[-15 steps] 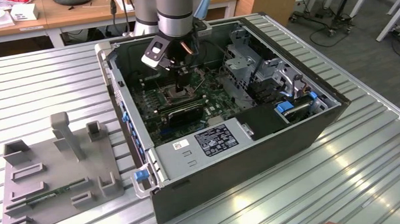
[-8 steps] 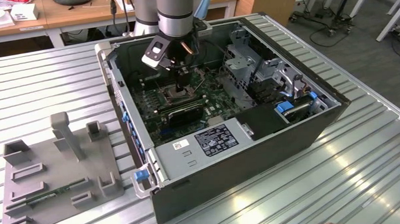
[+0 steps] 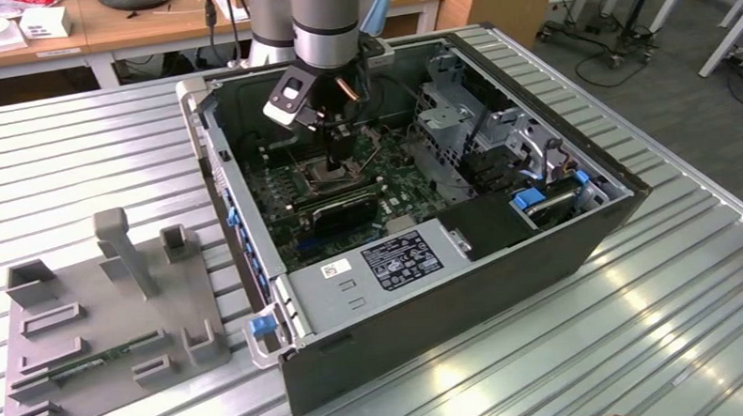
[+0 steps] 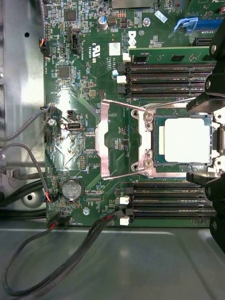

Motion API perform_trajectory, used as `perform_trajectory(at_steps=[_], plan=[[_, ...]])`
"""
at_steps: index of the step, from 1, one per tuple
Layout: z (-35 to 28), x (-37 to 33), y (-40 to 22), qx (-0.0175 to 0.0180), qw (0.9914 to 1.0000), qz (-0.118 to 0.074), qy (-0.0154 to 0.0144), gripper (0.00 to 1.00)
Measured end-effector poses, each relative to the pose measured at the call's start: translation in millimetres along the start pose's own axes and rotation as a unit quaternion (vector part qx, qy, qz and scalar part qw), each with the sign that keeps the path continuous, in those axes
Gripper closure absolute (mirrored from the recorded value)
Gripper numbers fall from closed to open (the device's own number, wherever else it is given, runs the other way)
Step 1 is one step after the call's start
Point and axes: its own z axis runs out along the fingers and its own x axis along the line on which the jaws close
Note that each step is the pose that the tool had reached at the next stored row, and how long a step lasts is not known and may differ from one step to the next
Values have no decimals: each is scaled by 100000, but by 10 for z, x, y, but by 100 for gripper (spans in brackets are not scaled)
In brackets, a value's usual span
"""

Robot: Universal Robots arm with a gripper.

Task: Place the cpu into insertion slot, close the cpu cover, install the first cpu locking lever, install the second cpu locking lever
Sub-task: 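Place the cpu into insertion slot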

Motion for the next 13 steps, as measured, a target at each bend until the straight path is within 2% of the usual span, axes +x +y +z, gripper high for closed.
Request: perform_trajectory(at_steps=[3, 6, 8, 10, 11, 13], plan=[[0, 0, 0, 1, 100000, 2, 2, 40], [0, 0, 1, 2, 100000, 0, 0, 59], [0, 0, 1, 0, 100000, -1, 1, 59], [0, 0, 1, 2, 100000, 2, -1, 70], [0, 0, 1, 2, 100000, 2, 0, 70], [0, 0, 1, 3, 100000, 0, -2, 82]])
